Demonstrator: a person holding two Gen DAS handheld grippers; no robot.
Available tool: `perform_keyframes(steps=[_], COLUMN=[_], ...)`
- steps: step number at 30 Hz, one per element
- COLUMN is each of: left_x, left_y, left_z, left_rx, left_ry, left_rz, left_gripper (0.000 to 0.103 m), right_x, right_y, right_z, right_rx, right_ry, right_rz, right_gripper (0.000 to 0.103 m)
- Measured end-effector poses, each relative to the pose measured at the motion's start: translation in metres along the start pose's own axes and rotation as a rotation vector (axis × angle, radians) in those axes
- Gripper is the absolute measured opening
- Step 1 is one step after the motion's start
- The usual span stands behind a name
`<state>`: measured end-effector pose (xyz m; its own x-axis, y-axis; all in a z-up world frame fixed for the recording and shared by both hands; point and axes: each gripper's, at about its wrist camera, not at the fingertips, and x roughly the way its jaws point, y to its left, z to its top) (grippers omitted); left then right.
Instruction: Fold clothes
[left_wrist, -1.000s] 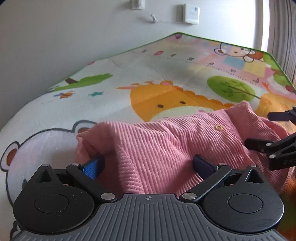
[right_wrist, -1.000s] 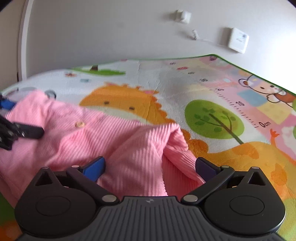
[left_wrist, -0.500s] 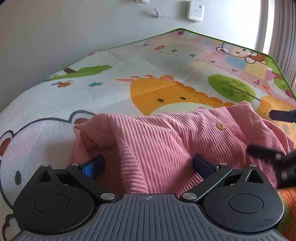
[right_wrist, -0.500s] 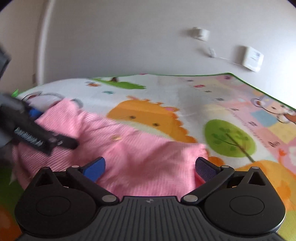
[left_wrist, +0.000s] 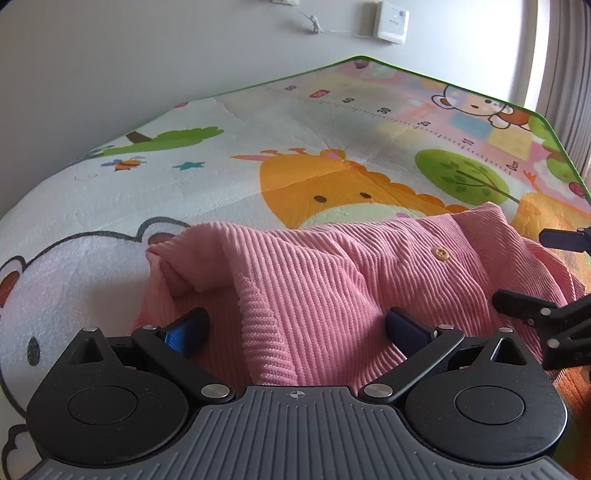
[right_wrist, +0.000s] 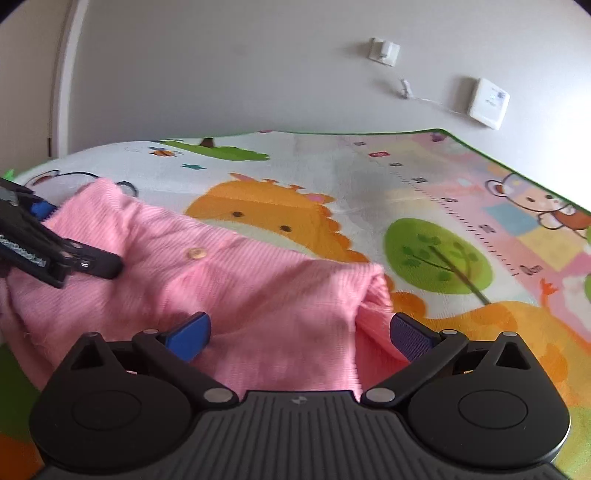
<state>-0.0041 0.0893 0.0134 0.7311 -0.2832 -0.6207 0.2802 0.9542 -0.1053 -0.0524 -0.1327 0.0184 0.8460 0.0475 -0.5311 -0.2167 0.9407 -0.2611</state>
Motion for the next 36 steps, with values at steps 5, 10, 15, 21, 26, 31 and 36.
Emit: perform_keyframes(steps=[5,10,15,21,26,31,36], left_x=[-0.006,-0.004,-0.002,-0.002,-0.021,-0.06,-0.045], left_y=[-0.003,-0.022,-0.041,-0.061,-0.063,-0.039,-0.024], left_z=[0.003,0.009,0.015,0.02,0.026,0.038,0.041], left_rx=[0.01,0.13,0.251,0.362,0.366,0.291,0.212], left_ry=[-0.013,-0.01,-0.007,-0.011,-0.059,-0.178,-0.126], left_rz=[-0.012,0.0,0.013,0.012,-0.024,0.02,0.084], left_gripper=[0.103,0.103,0.103,0.103,0.103,0.103,0.103], right_x=[0.009,0.011,0.001,-0.016,0.01,-0.011,-0.013], right_y=[0.002,-0.007,-0.033,-0.043,-0.023,-0.016,0.005], right_z=[-0.002,-0.002,0.001,0.01,-0.003,0.01,0.03], right_rx=[-0.026,0.019,0.161,0.124,0.056,-0.007,-0.053], right_ry=[0.032,0.055,0.045,-0.019,0.078,-0.023,-0.064], right_rz=[0.0,0.051,0.131,0.019,0.021,0.027,0.067], right_gripper=[0.103,0.103,0.103,0.103,0.103,0.103,0.103])
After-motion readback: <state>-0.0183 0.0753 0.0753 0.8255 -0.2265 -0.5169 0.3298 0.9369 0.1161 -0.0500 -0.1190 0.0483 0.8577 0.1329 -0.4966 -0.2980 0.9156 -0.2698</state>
